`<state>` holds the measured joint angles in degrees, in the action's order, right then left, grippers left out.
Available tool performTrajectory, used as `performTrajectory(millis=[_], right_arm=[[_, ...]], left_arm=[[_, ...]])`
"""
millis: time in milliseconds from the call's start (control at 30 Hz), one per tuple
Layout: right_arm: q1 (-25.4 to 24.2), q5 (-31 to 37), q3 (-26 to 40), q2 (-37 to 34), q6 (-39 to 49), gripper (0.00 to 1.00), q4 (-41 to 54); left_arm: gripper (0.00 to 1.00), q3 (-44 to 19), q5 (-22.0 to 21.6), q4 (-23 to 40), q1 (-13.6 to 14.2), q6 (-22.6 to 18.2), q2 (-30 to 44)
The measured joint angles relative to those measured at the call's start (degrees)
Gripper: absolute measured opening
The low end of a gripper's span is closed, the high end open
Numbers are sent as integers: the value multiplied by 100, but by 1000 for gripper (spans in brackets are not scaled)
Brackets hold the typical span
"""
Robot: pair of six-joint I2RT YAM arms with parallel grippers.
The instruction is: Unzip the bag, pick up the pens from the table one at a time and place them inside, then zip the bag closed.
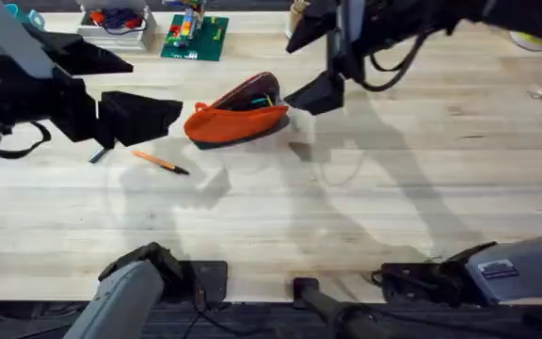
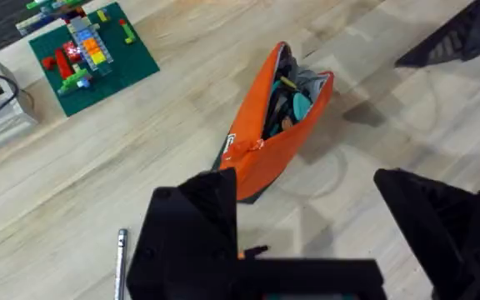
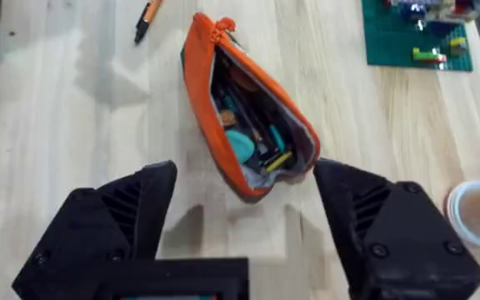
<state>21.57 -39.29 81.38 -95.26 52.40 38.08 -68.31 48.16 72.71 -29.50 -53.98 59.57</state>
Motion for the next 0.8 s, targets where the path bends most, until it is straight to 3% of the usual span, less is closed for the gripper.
performTrajectory(millis=[500, 633, 800], right_arm=[[-156, -17, 0, 594, -366, 996, 1674], [-162, -17, 0, 594, -523, 996, 2061], [-166, -17, 0, 594, -595, 996, 2198]], left_arm=[[995, 0, -30, -16, 1, 80, 0], [996, 0, -416, -182, 1, 702, 0], [996, 0, -1304, -354, -1, 1881, 0]])
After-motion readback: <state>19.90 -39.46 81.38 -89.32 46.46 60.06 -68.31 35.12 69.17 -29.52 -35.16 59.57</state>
